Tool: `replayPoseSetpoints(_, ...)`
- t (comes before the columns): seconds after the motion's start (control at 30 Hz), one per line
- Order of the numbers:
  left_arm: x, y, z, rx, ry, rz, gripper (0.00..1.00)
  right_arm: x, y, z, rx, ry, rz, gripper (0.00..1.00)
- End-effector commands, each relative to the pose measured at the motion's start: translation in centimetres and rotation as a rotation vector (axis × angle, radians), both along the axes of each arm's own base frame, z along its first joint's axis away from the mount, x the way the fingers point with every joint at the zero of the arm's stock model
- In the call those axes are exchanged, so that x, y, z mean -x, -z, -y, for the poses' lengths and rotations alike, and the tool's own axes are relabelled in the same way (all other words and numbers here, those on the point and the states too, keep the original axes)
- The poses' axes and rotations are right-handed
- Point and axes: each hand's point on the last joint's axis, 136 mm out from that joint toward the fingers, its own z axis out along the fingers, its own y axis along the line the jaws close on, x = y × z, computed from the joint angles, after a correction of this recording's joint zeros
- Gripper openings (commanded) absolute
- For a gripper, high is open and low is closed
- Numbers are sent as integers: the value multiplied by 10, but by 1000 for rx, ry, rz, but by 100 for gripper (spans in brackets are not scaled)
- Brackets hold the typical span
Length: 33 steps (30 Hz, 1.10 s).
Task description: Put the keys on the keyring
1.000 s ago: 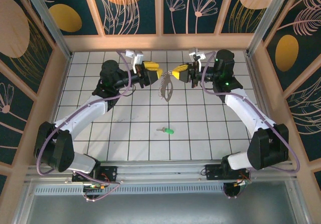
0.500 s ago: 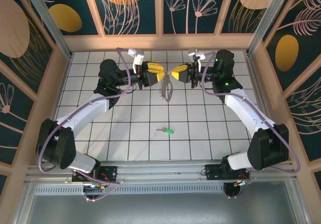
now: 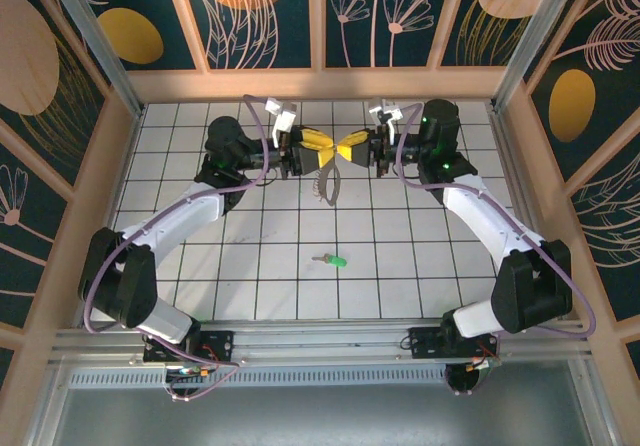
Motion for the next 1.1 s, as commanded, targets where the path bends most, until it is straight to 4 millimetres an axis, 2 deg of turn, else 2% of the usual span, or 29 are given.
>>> replayPoseSetpoints(0.0,2,-7,3,1,17,35,40,5,-23,-3,-26,-28,87,0)
replayPoseSetpoints(0.33,-6,6,6,-57,-5,27,39,5,-22,-2,-19,-20,87,0)
replayPoseSetpoints(0.6,-21,23,6,-158,-85,37,37,4,-18,-2,-1,-22,84,0)
replayPoseSetpoints(1.0,-27,15,7,-146,-110,56,36,2,-10,-5,19,-30,65,0)
replayPoseSetpoints(1.07,-27,13,6,-139,-117,60,41,2,-9,-5,22,-31,64,0)
